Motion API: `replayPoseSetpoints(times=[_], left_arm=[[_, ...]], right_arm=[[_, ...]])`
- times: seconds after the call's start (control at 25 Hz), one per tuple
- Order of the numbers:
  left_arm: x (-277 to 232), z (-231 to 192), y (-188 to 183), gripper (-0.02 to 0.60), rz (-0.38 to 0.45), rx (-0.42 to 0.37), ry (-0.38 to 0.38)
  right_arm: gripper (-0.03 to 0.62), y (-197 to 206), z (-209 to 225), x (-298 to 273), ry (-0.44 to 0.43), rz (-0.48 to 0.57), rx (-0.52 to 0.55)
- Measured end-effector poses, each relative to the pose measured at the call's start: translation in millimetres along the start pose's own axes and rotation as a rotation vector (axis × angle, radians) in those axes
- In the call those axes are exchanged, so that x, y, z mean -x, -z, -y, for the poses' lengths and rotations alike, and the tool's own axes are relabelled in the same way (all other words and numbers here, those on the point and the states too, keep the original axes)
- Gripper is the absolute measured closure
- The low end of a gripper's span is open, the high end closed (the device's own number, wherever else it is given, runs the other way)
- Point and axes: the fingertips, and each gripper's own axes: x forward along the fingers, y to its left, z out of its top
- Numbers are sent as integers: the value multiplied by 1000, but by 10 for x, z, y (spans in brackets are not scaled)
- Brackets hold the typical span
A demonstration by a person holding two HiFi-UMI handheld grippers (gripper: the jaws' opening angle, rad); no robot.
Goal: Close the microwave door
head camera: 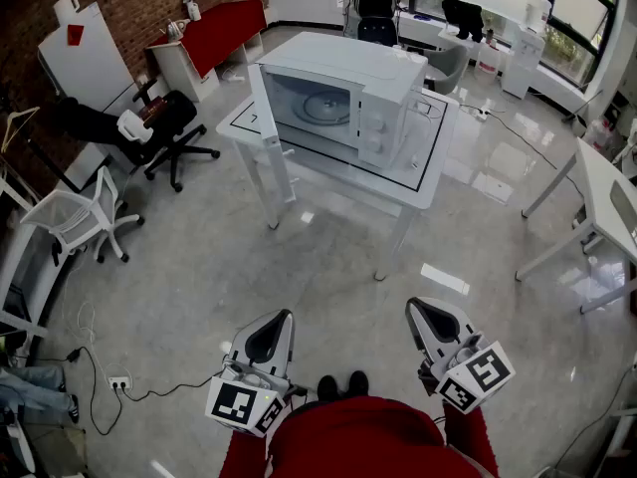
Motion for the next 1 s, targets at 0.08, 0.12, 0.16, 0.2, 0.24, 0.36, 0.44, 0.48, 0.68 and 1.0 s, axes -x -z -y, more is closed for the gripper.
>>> replayPoseSetpoints(times=[0.08, 0.12, 0.16, 0.2, 0.24, 0.36, 0.44, 0.48, 0.68, 1.0], left_arm=[[-2, 24, 3, 571, 0, -1, 1], [-2, 35, 5, 571, -1, -1, 1], [1, 45, 7, 571, -1, -1, 1], [6, 53, 10, 571, -2, -2, 0], [12, 58, 12, 571, -2, -2, -1], [23, 65, 17, 571, -2, -1, -5], [26, 72, 19, 571, -1, 1, -9], [28, 75, 21, 571, -1, 2, -11], [42, 102, 54, 571, -9, 6, -14], [42, 195, 123, 571, -26, 5, -8]], right_arm=[[582, 4, 11, 19, -1, -1, -1], [582, 7, 16, 29, -1, -1, -1], [582, 9, 19, 40, -2, -2, -2], [582, 12, 22, 50, -2, -2, -2], [582, 15, 23, 58, -2, -2, -2], [582, 14, 28, 72, -4, 1, -6], [582, 17, 35, 82, -8, 3, -13], [580, 17, 36, 88, -12, 4, -18], [580, 26, 11, 125, -39, 18, -45], [579, 96, 28, 187, -39, 7, -71]])
